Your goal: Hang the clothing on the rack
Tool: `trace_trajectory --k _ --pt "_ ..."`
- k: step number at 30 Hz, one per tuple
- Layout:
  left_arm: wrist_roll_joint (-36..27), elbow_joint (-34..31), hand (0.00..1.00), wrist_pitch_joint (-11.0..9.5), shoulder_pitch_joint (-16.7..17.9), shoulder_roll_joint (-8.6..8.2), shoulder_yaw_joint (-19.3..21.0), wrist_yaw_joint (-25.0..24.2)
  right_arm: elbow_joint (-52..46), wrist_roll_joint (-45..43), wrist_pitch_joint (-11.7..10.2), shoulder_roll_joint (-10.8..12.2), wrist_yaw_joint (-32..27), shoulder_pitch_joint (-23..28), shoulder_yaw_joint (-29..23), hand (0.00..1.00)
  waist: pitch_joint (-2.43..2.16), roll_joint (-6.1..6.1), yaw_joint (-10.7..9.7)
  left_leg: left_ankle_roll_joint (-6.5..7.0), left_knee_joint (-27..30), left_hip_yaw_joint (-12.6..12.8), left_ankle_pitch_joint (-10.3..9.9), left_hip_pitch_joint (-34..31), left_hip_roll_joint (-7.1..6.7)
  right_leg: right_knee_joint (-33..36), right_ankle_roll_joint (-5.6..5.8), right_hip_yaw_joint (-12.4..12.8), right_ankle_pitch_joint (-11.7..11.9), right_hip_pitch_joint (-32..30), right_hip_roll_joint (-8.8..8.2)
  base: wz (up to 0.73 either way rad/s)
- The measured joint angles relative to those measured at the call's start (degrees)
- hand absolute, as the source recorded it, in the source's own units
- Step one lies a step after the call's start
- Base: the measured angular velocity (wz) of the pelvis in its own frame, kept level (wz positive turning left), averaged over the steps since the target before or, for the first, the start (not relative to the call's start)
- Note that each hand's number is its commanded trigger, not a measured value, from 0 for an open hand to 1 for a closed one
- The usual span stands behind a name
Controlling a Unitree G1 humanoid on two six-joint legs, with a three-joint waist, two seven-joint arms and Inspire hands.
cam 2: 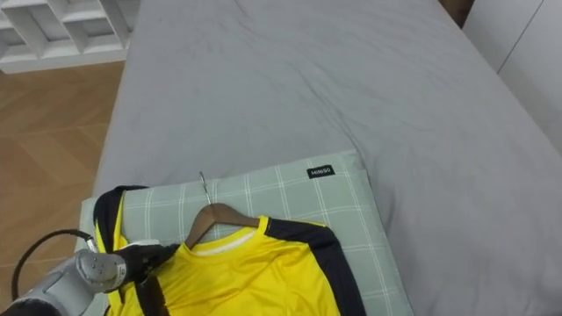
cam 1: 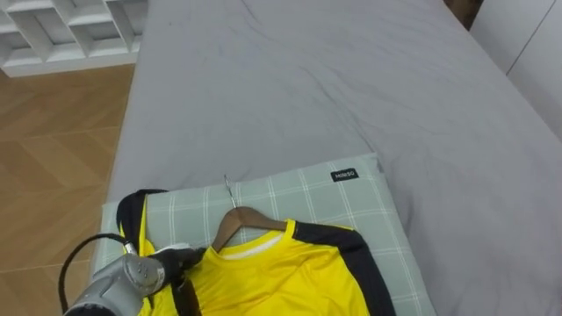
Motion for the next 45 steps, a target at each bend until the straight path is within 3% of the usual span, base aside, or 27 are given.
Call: trace_trajectory --k 5,8,12,17,21,23,24,26,27,32,40,41,42,43,44,45 --pt "0.42 1.06 0.0 -1.83 1.88 -2.53 0.53 8.7 0.06 1.17 -0.68 0.42 -2.18 0.1 1.37 0.0 -0.31 -1.13 1.11 0.06 0.54 0.51 0.08 -0.77 0.05 1.38 -0.01 0.19 0.0 -1.47 -0.16 -0.03" --pt "0.41 4.46 0.0 -3.47 2.09 -4.56 5.74 13.57 0.13 0.94 -2.13 1.95 -3.89 0.12 2.13 0.0 -0.27 -2.08 1.41 0.03 0.5 0.84 0.4 -0.82 0.12 1.55 -0.01 0.27 0.0 -1.69 -0.18 -0.04" --pt "-0.28 5.44 0.0 -5.06 2.08 -5.31 8.6 21.8 -0.37 1.1 -3.38 3.44 -4.28 -0.33 3.46 0.0 -0.22 -2.63 1.32 0.0 1.52 1.29 0.76 -2.8 0.24 1.78 -0.48 0.46 0.3 -3.46 -0.19 -0.05" --pt "-2.41 7.52 0.0 -6.35 1.69 -5.41 8.96 29.74 -0.67 1.07 -3.83 4.19 -5.61 -1.3 4.57 0.0 -0.12 -2.62 0.88 0.0 3.68 1.45 0.76 -5.54 0.45 1.77 -0.63 1.0 0.41 -5.16 -0.01 -0.02" --pt "-7.15 7.84 0.0 -6.34 1.45 -5.37 8.85 34.24 -0.7 1.8 -3.79 4.55 -7.33 -3.36 6.92 0.0 0.55 -2.68 0.89 0.11 5.0 2.08 0.89 -7.72 0.77 2.95 -0.75 1.91 0.48 -7.45 0.14 -0.08" --pt "-7.63 7.91 0.0 -6.33 1.4 -5.34 8.78 35.43 -0.65 1.79 -3.76 4.92 -8.27 -3.85 7.22 0.0 0.65 -2.7 0.72 0.09 5.47 2.0 0.93 -8.96 1.0 3.23 -0.77 1.9 0.48 -8.3 0.3 0.0" --pt "-8.79 8.04 0.0 -6.3 1.11 -5.26 8.79 36.31 -0.72 1.79 -3.77 5.2 -8.79 -4.24 7.22 0.0 1.0 -2.86 0.54 0.07 5.62 1.98 1.1 -9.57 1.02 4.0 -0.83 2.0 0.44 -9.1 0.27 0.0" --pt "-9.51 8.48 0.0 -6.3 0.14 -5.2 8.77 37.4 -0.76 1.77 -3.76 5.62 -9.45 -4.81 7.21 0.0 1.24 -2.88 0.35 0.06 6.21 1.85 1.33 -10.99 1.01 4.43 -0.99 2.09 0.33 -10.51 0.26 0.03" --pt "-9.51 9.09 0.0 -6.3 -0.84 -5.07 8.77 38.1 -0.99 1.74 -3.76 5.89 -9.96 -5.15 7.22 0.0 1.88 -2.86 -0.11 0.07 6.77 1.54 1.36 -11.73 1.0 4.91 -1.09 1.89 0.28 -11.03 0.23 0.06" --pt "-9.68 9.53 0.0 -6.32 -2.68 -4.33 8.81 39.34 -1.65 1.76 -3.73 6.18 -10.63 -5.06 7.33 0.0 2.03 -2.84 -0.39 0.09 8.22 1.56 1.62 -14.0 1.02 5.99 -1.24 2.14 0.34 -13.46 0.16 0.0" --pt "-10.57 9.84 0.0 -6.32 -2.71 -4.1 8.81 39.52 -2.23 1.76 -3.76 6.27 -10.56 -5.73 8.34 0.0 2.08 -2.94 -0.4 0.09 8.35 2.09 1.62 -13.92 0.95 7.23 -1.37 2.8 -0.02 -14.16 -0.05 -0.02" --pt "-10.65 9.84 0.07 -6.32 -2.71 -4.11 8.77 39.52 -2.22 1.78 -3.76 6.27 -10.58 -5.8 8.42 0.0 2.09 -2.95 -0.42 0.09 8.41 2.09 1.62 -13.9 0.95 7.36 -1.39 2.81 -0.13 -14.18 -0.07 0.0" --pt "-10.84 9.84 0.23 -6.32 -2.71 -4.1 8.76 39.52 -2.25 1.78 -3.76 6.27 -10.59 -5.86 8.42 0.0 2.09 -2.95 -0.41 0.09 8.44 2.12 1.62 -13.9 0.95 7.38 -1.38 2.79 -0.14 -14.2 -0.08 0.0" --pt "-10.83 9.84 0.47 -6.32 -2.71 -4.12 8.73 39.52 -2.27 1.78 -3.76 6.27 -10.6 -5.86 8.42 0.0 2.09 -2.95 -0.41 0.09 8.45 2.12 1.62 -13.91 0.96 7.38 -1.38 2.78 -0.15 -14.2 -0.08 0.0" --pt "-10.81 9.84 0.83 -6.32 -2.71 -4.14 8.74 39.52 -2.31 1.78 -3.76 6.27 -10.61 -5.84 8.41 0.0 2.09 -2.95 -0.44 0.09 8.48 2.15 1.62 -13.91 0.97 7.4 -1.38 2.78 -0.15 -14.2 -0.09 0.0" --pt "-10.8 9.84 1.0 -6.32 -2.71 -4.14 8.74 39.52 -2.33 1.78 -3.76 6.27 -10.63 -5.82 8.4 0.0 2.09 -2.95 -0.48 0.1 8.51 2.19 1.62 -13.91 0.97 7.44 -1.38 2.79 -0.15 -14.21 -0.1 0.0"
